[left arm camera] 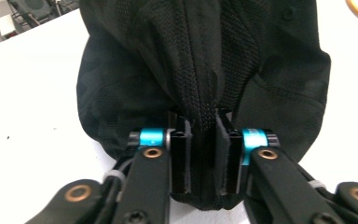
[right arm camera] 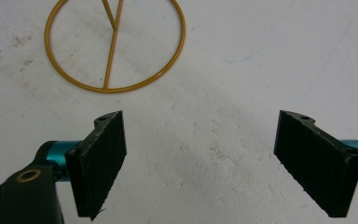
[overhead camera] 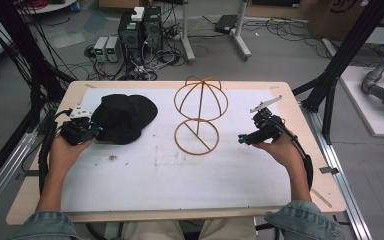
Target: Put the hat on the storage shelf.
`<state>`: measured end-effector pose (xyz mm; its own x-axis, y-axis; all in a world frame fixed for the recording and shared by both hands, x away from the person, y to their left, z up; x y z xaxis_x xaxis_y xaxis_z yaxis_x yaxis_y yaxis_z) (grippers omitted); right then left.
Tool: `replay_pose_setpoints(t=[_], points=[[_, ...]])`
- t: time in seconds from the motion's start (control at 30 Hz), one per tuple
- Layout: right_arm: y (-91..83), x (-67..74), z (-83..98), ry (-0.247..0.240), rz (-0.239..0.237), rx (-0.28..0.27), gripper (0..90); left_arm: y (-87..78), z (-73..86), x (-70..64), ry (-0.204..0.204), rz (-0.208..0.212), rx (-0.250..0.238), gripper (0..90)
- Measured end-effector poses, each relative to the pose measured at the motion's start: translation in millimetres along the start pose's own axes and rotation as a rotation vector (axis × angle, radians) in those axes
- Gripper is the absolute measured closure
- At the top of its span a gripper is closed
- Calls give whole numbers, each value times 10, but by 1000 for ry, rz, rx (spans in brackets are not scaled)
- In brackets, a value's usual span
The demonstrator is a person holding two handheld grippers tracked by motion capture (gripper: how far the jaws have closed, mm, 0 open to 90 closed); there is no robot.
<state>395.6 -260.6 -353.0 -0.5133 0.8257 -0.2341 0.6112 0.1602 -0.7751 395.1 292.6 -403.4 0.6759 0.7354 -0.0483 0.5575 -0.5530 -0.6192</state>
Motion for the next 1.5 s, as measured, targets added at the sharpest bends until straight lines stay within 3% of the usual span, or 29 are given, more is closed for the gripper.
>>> replay_pose_setpoints(t=[0.2, 0.37, 0.77, 1.0, 1.2, 1.5], points=[[9, -5, 8, 1, 1, 2, 165, -16, -3, 1, 21, 13, -10, 849], [11, 0, 13, 5, -1, 7, 165, -44, -2, 14, 14, 20, -41, 856], [29, 3, 20, 0, -5, 15, 165, -138, -48, -8, 22, 33, -152, 864], [23, 0, 24, 5, -5, 19, 165, -190, -79, -39, 26, 20, -224, 865], [28, -6, 30, 6, -8, 23, 165, -243, -101, -48, 27, 37, -297, 865], [31, -4, 34, 5, -12, 26, 165, -300, -130, -65, 36, 47, -356, 865]])
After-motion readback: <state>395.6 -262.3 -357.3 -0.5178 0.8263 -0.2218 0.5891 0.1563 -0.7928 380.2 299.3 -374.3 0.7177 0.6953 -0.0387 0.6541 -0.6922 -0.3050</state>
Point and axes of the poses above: each handheld gripper's, and its own axes: y roughly forward along the jaws, z roughly out of its underside, x roughly to its left, the point moved 1 cm from there along y, roughly forward along the jaws, and after that the axes turned 14 degrees about z, right-handed, at the moved point
